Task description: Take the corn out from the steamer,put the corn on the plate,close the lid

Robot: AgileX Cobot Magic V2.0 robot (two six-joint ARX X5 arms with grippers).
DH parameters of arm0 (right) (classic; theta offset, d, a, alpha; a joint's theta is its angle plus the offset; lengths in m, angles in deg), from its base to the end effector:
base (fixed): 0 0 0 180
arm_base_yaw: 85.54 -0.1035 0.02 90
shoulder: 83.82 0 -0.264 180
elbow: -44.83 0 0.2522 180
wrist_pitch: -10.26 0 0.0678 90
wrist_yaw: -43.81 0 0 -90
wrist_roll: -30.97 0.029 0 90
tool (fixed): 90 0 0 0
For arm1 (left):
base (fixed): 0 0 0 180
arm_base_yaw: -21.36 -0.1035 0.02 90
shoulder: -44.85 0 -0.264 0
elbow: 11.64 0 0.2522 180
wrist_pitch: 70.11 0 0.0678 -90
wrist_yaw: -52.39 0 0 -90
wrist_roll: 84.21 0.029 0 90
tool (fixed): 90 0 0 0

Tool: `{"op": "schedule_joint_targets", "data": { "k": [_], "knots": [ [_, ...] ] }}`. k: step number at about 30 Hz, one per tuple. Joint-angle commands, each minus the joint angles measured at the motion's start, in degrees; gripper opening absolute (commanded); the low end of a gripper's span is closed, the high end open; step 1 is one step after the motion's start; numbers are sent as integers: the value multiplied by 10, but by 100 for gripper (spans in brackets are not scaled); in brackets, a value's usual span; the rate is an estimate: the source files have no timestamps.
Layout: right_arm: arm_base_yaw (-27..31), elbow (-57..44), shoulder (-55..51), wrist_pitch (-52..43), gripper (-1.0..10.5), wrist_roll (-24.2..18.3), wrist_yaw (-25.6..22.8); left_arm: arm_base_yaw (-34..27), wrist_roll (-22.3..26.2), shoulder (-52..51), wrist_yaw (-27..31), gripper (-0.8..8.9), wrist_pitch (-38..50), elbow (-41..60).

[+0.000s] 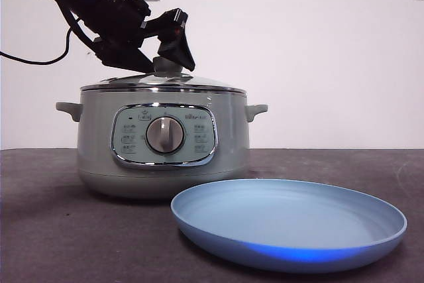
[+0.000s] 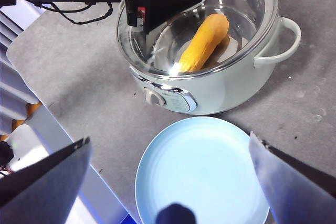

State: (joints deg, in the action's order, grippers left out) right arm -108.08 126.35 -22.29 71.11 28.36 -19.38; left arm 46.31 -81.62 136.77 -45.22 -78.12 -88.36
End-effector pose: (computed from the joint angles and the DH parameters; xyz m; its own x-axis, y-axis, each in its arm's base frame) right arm 0.1816 0.0895 0.3605 0.4506 0.6753 -0.5839 -0.6840 0.6814 0.2603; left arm 0.3256 -0.1557 0.2632 0.7701 -0.5043 -0.3906 0.5441 0.8390 -0.0106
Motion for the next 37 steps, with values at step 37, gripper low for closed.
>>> {"op": "schedule_joint_targets", "data": {
  "k": [37],
  "knots": [
    [-1,1,3,-61,502,29,-34,-7,31,-144,-32,-8,-226,-188]
  ]
}}
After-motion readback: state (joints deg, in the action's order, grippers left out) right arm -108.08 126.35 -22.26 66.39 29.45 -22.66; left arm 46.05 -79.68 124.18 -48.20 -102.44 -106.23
